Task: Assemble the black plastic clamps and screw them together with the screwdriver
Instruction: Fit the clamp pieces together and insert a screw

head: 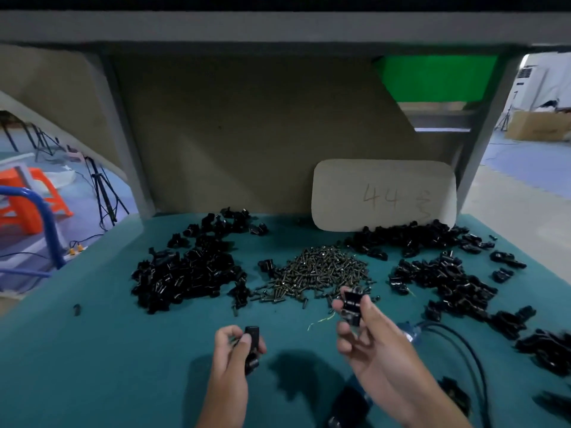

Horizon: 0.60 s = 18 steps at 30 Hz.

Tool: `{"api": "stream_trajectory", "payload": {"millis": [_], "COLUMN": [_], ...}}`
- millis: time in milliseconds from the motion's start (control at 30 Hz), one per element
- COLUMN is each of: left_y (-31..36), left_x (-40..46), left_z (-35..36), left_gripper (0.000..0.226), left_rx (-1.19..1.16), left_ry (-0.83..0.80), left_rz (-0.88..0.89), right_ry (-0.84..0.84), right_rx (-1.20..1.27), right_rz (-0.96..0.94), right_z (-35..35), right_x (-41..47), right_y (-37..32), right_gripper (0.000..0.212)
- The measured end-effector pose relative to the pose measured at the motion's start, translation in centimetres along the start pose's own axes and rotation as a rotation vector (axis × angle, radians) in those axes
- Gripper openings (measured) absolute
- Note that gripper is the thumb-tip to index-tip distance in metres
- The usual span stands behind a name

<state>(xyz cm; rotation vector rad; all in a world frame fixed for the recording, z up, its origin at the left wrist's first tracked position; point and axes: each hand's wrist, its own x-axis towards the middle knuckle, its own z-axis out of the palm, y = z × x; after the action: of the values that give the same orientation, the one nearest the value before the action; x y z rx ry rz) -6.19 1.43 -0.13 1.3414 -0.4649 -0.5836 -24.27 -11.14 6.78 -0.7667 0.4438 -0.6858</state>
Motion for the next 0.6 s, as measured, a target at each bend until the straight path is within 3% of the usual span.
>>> {"api": "stream_trajectory", "payload": {"millis": [133, 267, 400, 500, 600], "left_y": [0.3, 0.9, 1.4, 2.4, 3.3], "left_x": [-0.6, -0.5, -0.7, -0.9, -1.0], "left_z": [-0.2, 0.5, 0.6, 0.7, 0.6], "left_gripper": [0.043, 0.038, 0.063, 0.088, 0.085], "left_rx": [-0.323, -0.383, -0.325, -0.45, -0.572], "left_ry": [-0.173, -0.306, -0.337, -0.311, -0.297], "left_rz": [-0.122, -0.156, -0.104, -0.12, -0.15], "right_ry": [-0.048, -0.003, 0.037, 0.055, 0.106], "right_rx": [0.045, 0.024, -0.229, -0.48, -0.512], "right_rz": [0.056, 0.02, -0.244, -0.504, -0.592], "right_z": [0.8, 0.6, 1.3, 1.7, 1.6], "right_x": [-0.3, -0.3, -0.6, -1.2, -1.7], "right_y": [2.7, 3.7, 3.8, 4.1, 4.9], "right_gripper": [0.05, 0.052, 0.029, 0.042, 0.041]}}
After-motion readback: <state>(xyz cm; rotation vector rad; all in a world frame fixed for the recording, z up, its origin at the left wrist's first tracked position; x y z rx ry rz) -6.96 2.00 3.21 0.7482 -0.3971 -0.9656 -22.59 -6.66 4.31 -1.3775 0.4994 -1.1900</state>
